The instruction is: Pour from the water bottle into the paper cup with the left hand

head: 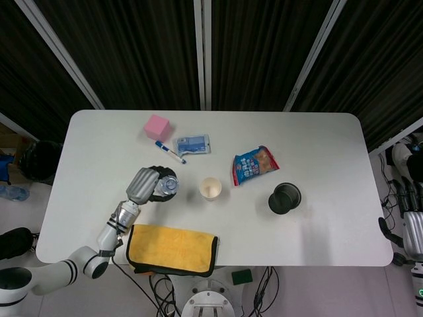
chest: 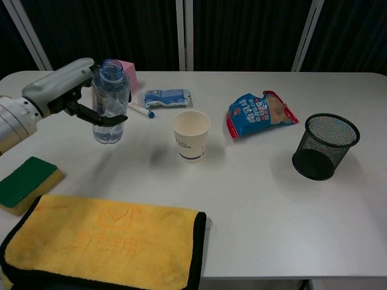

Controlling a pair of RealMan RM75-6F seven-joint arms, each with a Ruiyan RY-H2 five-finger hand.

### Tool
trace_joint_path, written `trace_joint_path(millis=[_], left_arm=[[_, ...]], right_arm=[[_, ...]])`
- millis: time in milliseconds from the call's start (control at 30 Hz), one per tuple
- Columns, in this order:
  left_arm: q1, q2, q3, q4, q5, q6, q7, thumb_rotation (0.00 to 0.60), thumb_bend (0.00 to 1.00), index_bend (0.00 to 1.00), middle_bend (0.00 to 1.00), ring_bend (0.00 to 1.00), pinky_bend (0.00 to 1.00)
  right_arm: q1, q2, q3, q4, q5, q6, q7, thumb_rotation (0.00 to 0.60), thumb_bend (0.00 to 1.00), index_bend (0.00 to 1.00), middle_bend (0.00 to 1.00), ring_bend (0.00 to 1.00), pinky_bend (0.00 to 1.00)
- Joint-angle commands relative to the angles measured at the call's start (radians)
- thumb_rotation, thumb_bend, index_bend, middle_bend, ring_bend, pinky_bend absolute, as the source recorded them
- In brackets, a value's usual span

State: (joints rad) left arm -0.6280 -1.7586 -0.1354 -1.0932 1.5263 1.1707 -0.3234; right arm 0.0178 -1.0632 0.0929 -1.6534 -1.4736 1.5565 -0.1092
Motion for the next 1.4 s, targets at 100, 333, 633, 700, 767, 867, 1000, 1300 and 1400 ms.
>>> trace_joint_path(millis=[100, 333, 633, 700, 767, 867, 1000, 1300, 1400], left_arm=[[-0.061, -0.063, -0.041, 0.054, -0.035, -0.035, 0.197, 0.6, 0.4, 0.79, 0.78, 0.54, 0.52], [-0.1, -0.149, -0.057, 0.182, -0.047, -0.023, 0.338, 0.6, 0.41, 0.79, 0.78, 0.54, 0.52], [-0.132, -0.227, -0.054, 0.321, -0.031, 0.025, 0.439, 0.6, 0.41, 0.8, 0.78, 0.55, 0.52], [-0.135, -0.245, -0.049, 0.352, -0.023, 0.044, 0.455, 0.6, 0.41, 0.8, 0.78, 0.55, 0.52], [-0.138, -0.258, -0.043, 0.377, -0.017, 0.055, 0.463, 0.6, 0.41, 0.8, 0.78, 0.55, 0.52], [-0.142, -0.28, -0.033, 0.424, -0.005, 0.073, 0.489, 0.6, 0.41, 0.8, 0.78, 0.55, 0.52], [-0.149, -0.303, -0.026, 0.462, -0.002, 0.077, 0.507, 0.6, 0.41, 0.8, 0.78, 0.55, 0.52], [-0.18, -0.332, -0.015, 0.523, 0.014, 0.089, 0.566, 0.6, 0.42, 0.8, 0.78, 0.55, 0.52], [-0.189, -0.343, -0.004, 0.556, 0.026, 0.098, 0.587, 0.6, 0.42, 0.8, 0.78, 0.55, 0.52]], right_arm=[[0.002, -0.004, 0.001, 0.004, -0.001, -0.002, 0.004, 0.6, 0.3, 0.0, 0.0, 0.0, 0.0], [-0.004, 0.0, 0.002, 0.011, 0.003, 0.006, 0.011, 0.6, 0.3, 0.0, 0.0, 0.0, 0.0], [-0.004, -0.004, 0.003, 0.025, 0.009, 0.001, 0.031, 0.6, 0.3, 0.0, 0.0, 0.0, 0.0], [-0.004, -0.004, 0.004, 0.026, 0.009, 0.002, 0.032, 0.6, 0.3, 0.0, 0.0, 0.0, 0.0], [-0.004, -0.004, 0.004, 0.026, 0.009, 0.001, 0.032, 0.6, 0.3, 0.0, 0.0, 0.0, 0.0], [-0.004, -0.006, 0.003, 0.028, 0.009, 0.001, 0.033, 0.6, 0.3, 0.0, 0.0, 0.0, 0.0], [-0.004, -0.009, 0.003, 0.033, 0.014, -0.003, 0.036, 0.6, 0.3, 0.0, 0.0, 0.0, 0.0], [-0.003, -0.01, 0.006, 0.041, 0.019, -0.007, 0.045, 0.6, 0.3, 0.0, 0.0, 0.0, 0.0], [-0.003, -0.01, 0.007, 0.046, 0.026, -0.011, 0.05, 0.6, 0.3, 0.0, 0.0, 0.0, 0.0]])
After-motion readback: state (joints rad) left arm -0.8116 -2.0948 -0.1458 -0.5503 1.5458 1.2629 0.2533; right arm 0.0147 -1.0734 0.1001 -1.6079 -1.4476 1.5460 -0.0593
